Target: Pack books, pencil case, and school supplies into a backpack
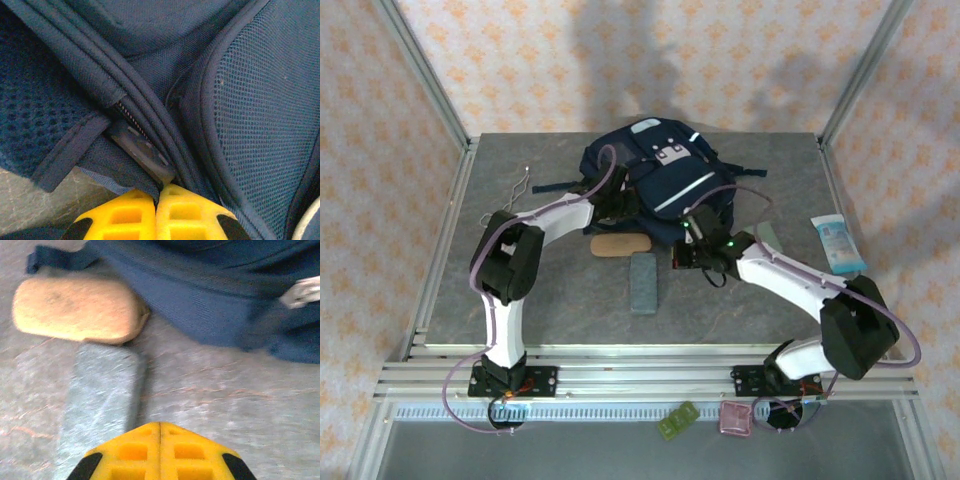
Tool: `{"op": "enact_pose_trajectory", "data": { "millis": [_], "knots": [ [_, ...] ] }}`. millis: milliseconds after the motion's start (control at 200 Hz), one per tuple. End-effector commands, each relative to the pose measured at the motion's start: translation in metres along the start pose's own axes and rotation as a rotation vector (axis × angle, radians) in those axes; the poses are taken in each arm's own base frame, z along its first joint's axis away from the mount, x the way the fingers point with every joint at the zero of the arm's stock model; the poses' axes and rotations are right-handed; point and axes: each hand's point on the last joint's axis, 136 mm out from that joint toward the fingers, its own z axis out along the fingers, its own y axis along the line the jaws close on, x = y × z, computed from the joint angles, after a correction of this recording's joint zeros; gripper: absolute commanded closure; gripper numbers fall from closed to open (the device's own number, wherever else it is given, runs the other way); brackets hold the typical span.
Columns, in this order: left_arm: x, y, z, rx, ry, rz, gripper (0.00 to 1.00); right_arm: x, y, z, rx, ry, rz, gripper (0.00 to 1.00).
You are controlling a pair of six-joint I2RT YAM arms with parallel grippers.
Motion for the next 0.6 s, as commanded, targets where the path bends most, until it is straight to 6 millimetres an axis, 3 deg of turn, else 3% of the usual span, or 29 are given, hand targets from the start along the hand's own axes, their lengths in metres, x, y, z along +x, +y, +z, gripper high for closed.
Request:
{"op": "enact_pose_trajectory", "data": {
  "millis": [0, 115, 330, 380, 485, 591],
  "knots": [
    [-0.069, -0.013, -0.007, 0.041, -0.210, 0.034, 1.00, -0.014, 0.045, 0.004, -0.148, -0.012, -0.020, 1.00],
    [-0.075, -0.005, -0.009, 0.036, -0.214, 0.006, 1.00, -0.026, 0.066, 0.015, -0.190, -0.015, -0.017, 1.00],
    [-0.054, -0.013, -0.023, 0.124, -0.174, -0.037, 1.00, -0.045, 0.041, 0.007, -0.051, -0.115, 0.015, 1.00],
    [-0.051, -0.015, -0.027, 0.142, -0.171, -0.041, 1.00, -0.047, 0.034, 0.003, -0.019, -0.141, 0.037, 0.93],
    [-0.049, -0.019, -0.031, 0.160, -0.168, -0.036, 1.00, -0.044, 0.010, -0.003, 0.068, -0.178, 0.102, 0.68],
    [-0.049, -0.021, -0.031, 0.163, -0.167, -0.035, 1.00, -0.042, -0.025, -0.012, 0.156, -0.205, 0.175, 0.65]
  ]
}}
